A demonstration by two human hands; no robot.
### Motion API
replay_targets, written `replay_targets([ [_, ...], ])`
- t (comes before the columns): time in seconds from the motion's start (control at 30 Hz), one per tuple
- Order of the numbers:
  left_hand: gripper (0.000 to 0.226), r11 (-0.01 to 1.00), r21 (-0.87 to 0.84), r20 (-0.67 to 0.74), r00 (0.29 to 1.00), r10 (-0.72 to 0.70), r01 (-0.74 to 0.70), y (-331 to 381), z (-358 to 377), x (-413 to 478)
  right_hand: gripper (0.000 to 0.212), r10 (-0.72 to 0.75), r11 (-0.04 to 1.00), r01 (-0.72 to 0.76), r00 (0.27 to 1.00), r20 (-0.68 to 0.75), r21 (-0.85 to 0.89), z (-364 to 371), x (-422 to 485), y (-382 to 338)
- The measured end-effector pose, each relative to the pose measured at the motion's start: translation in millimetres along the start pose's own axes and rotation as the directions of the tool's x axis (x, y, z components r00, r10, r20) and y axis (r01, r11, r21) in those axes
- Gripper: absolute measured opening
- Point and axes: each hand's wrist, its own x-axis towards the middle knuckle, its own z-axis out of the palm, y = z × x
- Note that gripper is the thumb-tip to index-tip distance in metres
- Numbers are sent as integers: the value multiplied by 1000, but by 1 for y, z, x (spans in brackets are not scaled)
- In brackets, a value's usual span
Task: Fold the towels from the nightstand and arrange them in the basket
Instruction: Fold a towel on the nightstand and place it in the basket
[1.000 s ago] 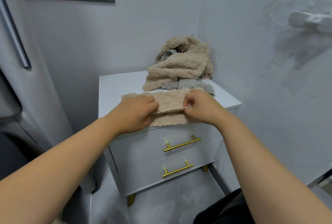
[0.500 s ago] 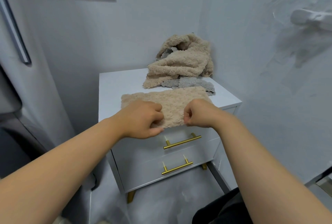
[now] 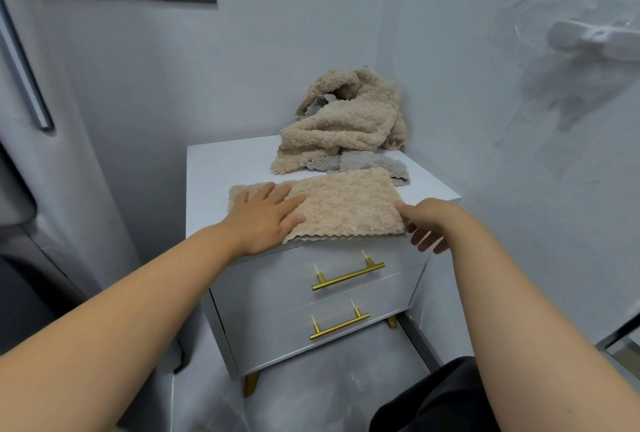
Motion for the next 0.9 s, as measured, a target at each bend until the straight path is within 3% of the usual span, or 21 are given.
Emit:
replay_targets([
  [0.1, 53, 1000, 22, 2, 1000, -12, 12, 1, -1, 2, 49, -26, 959, -8, 993, 114, 285, 4, 7, 10],
  [0.2, 54, 999, 31, 2, 1000, -7, 7, 1, 0, 2, 35, -48, 896, -33, 984, 171, 444, 6, 14, 15],
  [0.3, 57, 997, 81, -10, 1000, 14, -13, 1, -9, 1, 22, -84, 858, 27, 992, 89, 512, -1, 9, 8],
  [0.37, 55, 992, 124, -57, 998, 34, -27, 3, -22, -1, 19, -135, 783, 155, 988, -78, 603, -7, 5, 0],
  [0.47, 46, 1000, 1, -208, 978, 28, -29, 11, -36, -3, 22, -183, 662, 363, 927, -329, 655, -9, 4, -11],
  [0.57, 39, 997, -74, -328, 944, -24, -1, 13, -37, -2, 14, -215, 664, 428, 895, -391, 614, 0, 8, -17],
  [0.63, 29, 981, -189, -341, 935, -98, 34, 12, -36, 0, 21, -262, 688, 461, 878, -401, 560, 2, 7, -20],
  [0.77, 24, 910, -414, -365, 909, -201, 35, 9, -35, 10, 39, -458, 644, 554, 832, -315, 528, -1, 7, -31],
  [0.9, 66, 722, -692, -157, 980, -126, -18, 8, -33, 28, 43, -624, 553, 526, 775, -98, 646, -7, 5, -42],
])
